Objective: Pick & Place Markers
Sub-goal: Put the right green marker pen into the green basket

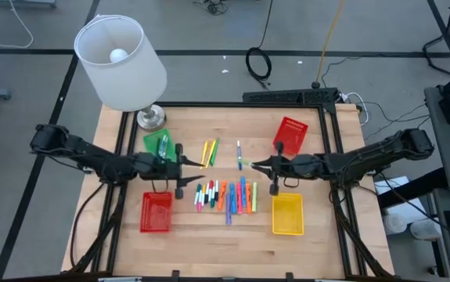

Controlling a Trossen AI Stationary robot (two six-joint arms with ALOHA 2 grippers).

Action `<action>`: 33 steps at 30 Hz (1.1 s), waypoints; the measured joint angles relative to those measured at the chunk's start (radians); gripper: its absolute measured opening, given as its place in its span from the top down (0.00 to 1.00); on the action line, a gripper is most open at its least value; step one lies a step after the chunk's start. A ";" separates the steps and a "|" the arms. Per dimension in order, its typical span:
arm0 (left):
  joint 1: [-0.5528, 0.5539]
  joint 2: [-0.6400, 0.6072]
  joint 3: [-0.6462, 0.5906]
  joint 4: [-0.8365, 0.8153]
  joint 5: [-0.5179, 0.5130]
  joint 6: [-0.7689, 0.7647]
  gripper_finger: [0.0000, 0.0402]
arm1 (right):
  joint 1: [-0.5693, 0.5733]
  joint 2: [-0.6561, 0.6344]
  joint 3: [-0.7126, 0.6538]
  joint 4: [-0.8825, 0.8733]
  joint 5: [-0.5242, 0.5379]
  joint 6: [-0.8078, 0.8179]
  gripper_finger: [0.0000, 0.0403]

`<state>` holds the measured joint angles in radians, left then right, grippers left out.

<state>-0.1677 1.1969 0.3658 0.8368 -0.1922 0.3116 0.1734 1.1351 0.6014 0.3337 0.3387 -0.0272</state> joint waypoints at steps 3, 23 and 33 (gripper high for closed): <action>0.000 0.064 0.039 0.028 -0.009 0.022 0.59 | 0.016 0.000 0.000 0.035 0.000 -0.021 0.96; 0.031 0.400 0.387 0.055 0.079 -0.064 0.59 | 0.130 0.015 0.001 0.196 0.001 -0.174 0.96; 0.035 0.521 0.543 0.056 0.168 -0.115 0.59 | 0.130 0.015 0.001 0.215 0.001 -0.179 0.96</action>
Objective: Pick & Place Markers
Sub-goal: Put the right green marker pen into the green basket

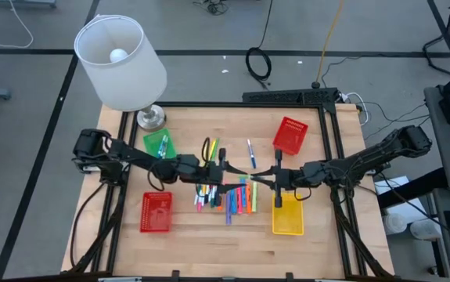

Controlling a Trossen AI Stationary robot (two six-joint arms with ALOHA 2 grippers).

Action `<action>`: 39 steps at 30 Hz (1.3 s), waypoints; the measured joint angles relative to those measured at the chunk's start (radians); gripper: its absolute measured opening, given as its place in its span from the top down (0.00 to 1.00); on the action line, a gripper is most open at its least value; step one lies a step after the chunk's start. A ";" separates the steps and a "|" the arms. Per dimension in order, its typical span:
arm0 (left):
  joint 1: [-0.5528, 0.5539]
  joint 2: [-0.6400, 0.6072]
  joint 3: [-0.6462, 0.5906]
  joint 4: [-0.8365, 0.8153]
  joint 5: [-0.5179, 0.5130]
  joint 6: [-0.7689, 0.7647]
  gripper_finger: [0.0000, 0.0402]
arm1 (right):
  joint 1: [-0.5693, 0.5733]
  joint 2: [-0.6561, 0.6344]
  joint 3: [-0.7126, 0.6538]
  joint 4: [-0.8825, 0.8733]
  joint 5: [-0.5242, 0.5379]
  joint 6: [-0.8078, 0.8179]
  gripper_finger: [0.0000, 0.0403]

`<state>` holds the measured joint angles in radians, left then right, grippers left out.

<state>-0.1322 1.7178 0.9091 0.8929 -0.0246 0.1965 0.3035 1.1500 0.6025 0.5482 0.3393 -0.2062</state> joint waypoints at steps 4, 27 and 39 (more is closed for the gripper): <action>0.000 0.026 0.055 0.002 -0.002 -0.014 0.59 | 0.000 0.000 0.000 0.001 0.000 0.001 0.96; 0.004 0.046 0.089 -0.060 -0.003 -0.019 0.59 | 0.001 0.000 -0.002 0.001 -0.002 -0.003 0.96; 0.007 0.044 0.088 -0.070 -0.019 0.018 0.91 | 0.019 0.000 -0.002 0.001 0.007 -0.008 0.95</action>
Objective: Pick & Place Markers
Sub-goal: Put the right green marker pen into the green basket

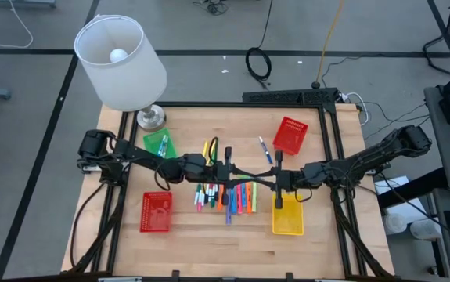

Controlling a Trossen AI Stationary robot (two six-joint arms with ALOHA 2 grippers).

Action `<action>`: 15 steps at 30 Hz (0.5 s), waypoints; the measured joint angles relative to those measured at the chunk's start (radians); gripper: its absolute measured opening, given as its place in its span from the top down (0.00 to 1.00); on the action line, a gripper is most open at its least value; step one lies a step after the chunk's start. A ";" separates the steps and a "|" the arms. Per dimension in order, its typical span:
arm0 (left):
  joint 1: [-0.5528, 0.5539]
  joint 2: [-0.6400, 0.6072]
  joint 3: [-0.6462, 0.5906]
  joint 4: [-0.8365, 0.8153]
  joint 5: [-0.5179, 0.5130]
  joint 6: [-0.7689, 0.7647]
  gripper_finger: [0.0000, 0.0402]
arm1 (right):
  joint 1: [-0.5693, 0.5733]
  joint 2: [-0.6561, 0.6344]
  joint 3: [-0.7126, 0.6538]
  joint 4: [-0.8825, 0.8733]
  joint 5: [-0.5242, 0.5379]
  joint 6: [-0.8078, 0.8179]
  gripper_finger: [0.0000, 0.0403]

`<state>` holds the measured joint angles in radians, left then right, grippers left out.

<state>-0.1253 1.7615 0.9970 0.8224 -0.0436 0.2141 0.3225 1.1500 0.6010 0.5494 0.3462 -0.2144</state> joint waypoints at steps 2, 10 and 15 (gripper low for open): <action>-0.004 0.000 0.000 -0.008 -0.018 0.010 0.91 | 0.000 0.000 0.000 -0.009 -0.001 0.018 0.93; -0.022 -0.046 -0.001 -0.092 -0.075 0.053 0.91 | 0.000 -0.001 0.000 -0.079 0.074 0.061 0.73; -0.050 -0.126 0.000 -0.278 -0.256 0.058 0.91 | 0.000 -0.004 0.000 -0.127 0.082 0.080 0.58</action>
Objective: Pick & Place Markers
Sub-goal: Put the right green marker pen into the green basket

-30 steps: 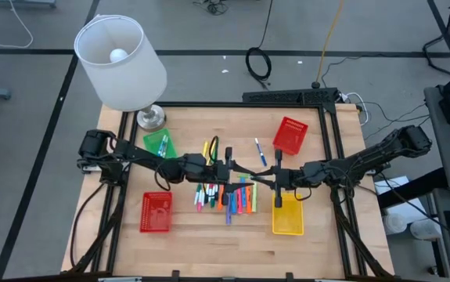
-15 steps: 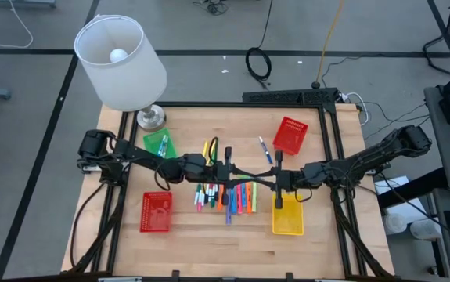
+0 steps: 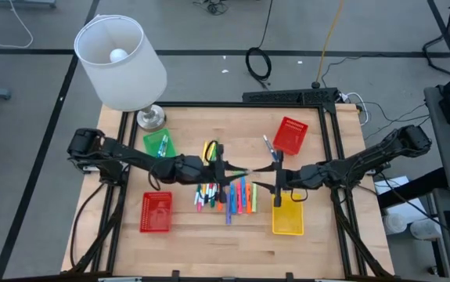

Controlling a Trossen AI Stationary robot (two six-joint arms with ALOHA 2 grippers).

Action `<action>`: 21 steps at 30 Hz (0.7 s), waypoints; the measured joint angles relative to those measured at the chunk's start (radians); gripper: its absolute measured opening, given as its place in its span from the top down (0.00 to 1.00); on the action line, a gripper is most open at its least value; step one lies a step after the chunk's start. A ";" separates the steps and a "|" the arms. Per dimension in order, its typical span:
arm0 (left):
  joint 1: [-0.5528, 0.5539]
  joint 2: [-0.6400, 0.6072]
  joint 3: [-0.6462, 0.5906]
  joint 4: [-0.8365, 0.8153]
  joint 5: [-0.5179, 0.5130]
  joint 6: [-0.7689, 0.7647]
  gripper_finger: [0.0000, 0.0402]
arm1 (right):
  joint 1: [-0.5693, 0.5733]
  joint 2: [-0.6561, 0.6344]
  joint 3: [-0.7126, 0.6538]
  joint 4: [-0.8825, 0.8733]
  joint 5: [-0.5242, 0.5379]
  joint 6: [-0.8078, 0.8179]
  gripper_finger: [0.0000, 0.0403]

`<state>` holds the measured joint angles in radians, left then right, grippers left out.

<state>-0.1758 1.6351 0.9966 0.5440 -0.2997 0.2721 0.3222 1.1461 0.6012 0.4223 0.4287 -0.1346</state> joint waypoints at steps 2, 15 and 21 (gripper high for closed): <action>-0.018 -0.041 0.000 -0.103 -0.142 -0.025 0.91 | 0.000 -0.004 0.000 -0.016 0.029 0.010 0.53; -0.091 -0.353 0.000 -1.277 -0.797 -0.885 0.91 | 0.000 -0.017 0.000 -0.016 0.046 0.024 0.48; 0.009 -0.368 -0.062 -1.660 -0.651 -1.383 0.91 | 0.000 -0.017 0.000 -0.007 0.046 0.041 0.49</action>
<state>-0.1672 1.2671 0.9349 -1.1162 -0.9503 -1.1104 0.3218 1.1290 0.6014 0.4149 0.4747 -0.0933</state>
